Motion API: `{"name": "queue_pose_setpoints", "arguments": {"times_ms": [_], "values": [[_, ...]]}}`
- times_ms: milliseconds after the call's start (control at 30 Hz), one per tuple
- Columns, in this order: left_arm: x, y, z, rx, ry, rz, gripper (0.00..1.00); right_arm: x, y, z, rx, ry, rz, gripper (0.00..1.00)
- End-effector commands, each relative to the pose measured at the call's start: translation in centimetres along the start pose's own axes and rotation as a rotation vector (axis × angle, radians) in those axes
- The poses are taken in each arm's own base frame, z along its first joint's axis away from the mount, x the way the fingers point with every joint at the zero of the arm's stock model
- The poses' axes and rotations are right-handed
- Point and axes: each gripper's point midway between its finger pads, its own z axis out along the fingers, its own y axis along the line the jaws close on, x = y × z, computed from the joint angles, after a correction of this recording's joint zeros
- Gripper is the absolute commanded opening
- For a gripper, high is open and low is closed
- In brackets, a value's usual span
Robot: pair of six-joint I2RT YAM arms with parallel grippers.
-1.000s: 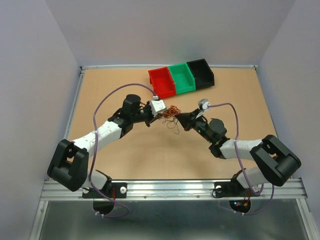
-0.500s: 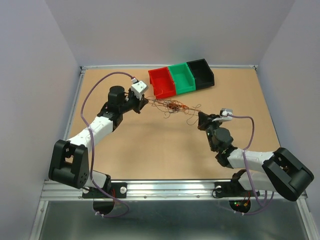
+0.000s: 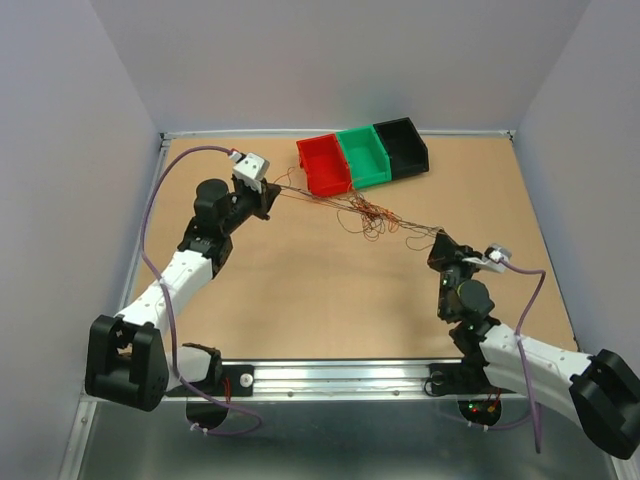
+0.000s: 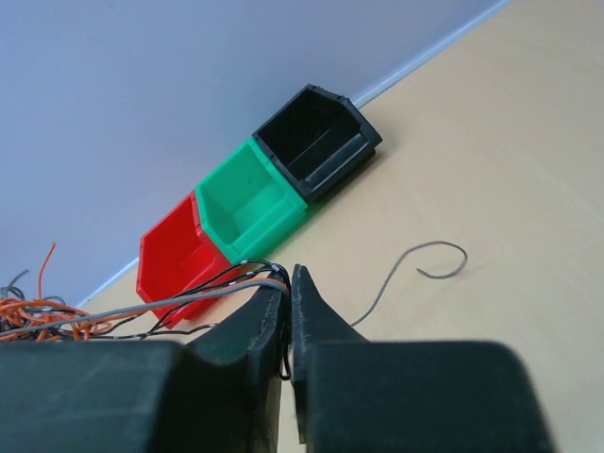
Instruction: Untangle the cables
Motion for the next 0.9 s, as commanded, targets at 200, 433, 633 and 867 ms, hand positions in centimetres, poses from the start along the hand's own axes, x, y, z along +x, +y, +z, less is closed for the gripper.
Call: {"name": "queue_pose_setpoints", "arguments": {"times_ms": [200,433,633,867], "values": [[-5.5,12.5,-5.8,-0.482,-0.227,-0.029,0.00,-4.8,-9.6,-2.1,0.438,-0.235,-0.048,0.42],[-5.0,6.5,-3.9,-0.094,-0.230,0.028,0.00,-4.9,-8.5,-2.0,0.350,-0.215,-0.033,0.61],[-3.1,-2.3,-1.7,0.204,-0.155,0.158,0.00,-1.6,0.4,-1.5,-0.168,-0.024,-0.104,0.79],[-3.2,-7.0,-2.6,0.325,-0.163,0.263,0.00,2.8,9.6,-3.2,-0.648,0.178,-0.259,0.86]]}}
